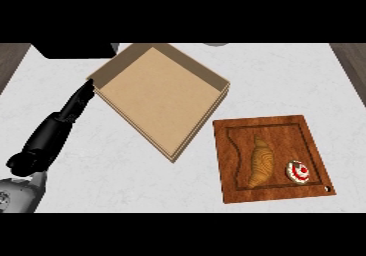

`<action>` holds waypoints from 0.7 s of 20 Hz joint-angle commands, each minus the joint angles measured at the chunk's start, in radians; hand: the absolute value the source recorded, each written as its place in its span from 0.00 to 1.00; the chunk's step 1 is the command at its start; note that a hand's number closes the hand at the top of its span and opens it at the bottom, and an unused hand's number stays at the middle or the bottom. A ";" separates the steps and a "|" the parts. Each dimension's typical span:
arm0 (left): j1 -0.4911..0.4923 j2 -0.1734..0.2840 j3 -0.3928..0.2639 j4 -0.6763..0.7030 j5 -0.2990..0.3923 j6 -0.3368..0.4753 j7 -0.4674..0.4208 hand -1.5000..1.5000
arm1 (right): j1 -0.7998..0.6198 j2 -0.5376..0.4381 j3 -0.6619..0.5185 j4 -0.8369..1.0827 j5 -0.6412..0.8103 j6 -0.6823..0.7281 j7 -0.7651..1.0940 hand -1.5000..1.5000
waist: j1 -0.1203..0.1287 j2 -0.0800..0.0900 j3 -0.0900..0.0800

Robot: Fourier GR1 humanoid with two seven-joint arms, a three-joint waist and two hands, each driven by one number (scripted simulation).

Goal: Pick the cupcake from the cutting board and place it in the cardboard box

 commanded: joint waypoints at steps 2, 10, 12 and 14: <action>-0.041 -0.004 0.012 0.035 0.010 -0.034 0.007 0.50 | -0.088 -0.097 0.078 -0.118 0.007 0.186 0.309 0.00 | 0.031 0.006 0.000; -0.098 -0.049 -0.006 0.025 -0.022 -0.039 0.059 0.50 | -0.381 0.032 0.387 -0.089 0.058 0.323 0.685 0.00 | 0.046 0.004 0.002; -0.044 -0.064 -0.014 0.022 -0.040 -0.023 0.017 0.50 | -0.445 0.107 0.467 -0.044 0.086 0.324 0.729 0.00 | 0.053 0.004 0.002; -0.104 -0.058 0.019 0.072 -0.026 -0.044 0.041 0.50 | -0.518 0.156 0.482 -0.007 0.079 0.344 0.762 0.00 | 0.040 0.004 0.002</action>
